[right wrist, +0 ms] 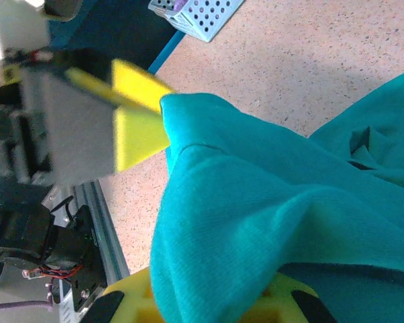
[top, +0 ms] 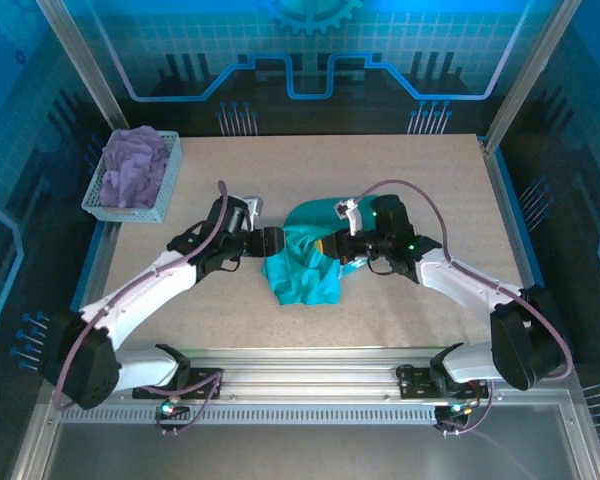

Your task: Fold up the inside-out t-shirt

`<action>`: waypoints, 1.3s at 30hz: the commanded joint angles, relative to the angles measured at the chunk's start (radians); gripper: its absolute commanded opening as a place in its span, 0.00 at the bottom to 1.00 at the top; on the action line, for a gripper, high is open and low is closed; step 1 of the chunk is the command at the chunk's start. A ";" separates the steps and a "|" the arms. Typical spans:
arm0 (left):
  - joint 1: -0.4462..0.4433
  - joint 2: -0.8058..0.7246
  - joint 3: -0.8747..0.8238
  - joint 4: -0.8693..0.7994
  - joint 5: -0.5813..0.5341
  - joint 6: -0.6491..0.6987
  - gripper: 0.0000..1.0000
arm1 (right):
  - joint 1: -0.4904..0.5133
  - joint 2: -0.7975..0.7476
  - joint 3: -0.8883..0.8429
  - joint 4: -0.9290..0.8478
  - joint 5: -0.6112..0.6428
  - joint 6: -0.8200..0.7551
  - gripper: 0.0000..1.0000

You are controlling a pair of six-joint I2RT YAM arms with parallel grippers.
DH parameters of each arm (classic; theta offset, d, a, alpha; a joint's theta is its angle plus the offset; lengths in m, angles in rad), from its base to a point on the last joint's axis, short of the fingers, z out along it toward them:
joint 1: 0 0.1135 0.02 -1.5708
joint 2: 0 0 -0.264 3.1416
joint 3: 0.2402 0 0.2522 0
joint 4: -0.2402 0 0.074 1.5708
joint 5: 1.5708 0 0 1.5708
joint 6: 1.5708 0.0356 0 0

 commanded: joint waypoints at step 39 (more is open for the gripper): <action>-0.091 0.286 0.107 0.282 0.254 -0.074 0.35 | -0.010 -0.021 0.012 -0.019 0.023 -0.019 0.00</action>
